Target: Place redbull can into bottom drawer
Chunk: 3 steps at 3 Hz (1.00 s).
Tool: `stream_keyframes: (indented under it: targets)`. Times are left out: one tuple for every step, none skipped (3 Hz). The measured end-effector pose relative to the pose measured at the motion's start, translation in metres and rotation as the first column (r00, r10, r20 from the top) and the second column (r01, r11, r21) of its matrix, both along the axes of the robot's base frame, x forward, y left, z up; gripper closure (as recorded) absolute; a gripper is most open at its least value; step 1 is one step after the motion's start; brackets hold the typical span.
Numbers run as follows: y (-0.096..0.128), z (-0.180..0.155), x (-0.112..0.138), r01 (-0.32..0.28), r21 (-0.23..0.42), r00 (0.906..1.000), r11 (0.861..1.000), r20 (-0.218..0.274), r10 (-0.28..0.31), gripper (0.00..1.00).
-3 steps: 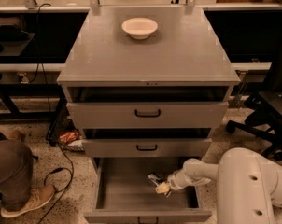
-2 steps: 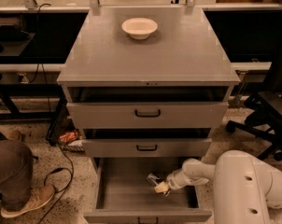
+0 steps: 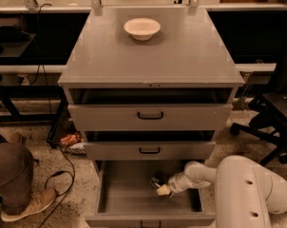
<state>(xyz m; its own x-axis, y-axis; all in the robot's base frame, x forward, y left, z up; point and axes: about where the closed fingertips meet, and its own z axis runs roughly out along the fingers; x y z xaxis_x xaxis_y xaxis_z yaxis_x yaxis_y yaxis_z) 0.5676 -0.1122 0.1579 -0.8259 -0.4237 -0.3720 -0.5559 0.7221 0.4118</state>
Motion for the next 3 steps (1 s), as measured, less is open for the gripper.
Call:
stream_keyframes:
  targets:
    - [-0.003, 0.002, 0.000, 0.005, 0.004, 1.0000, 1.000, 0.003, -0.005, 0.00]
    - [-0.003, 0.002, 0.000, 0.005, 0.004, 1.0000, 1.000, 0.003, -0.005, 0.00]
    - [-0.030, 0.027, 0.002, 0.042, 0.047, 0.9985, 0.998, 0.032, -0.043, 0.00]
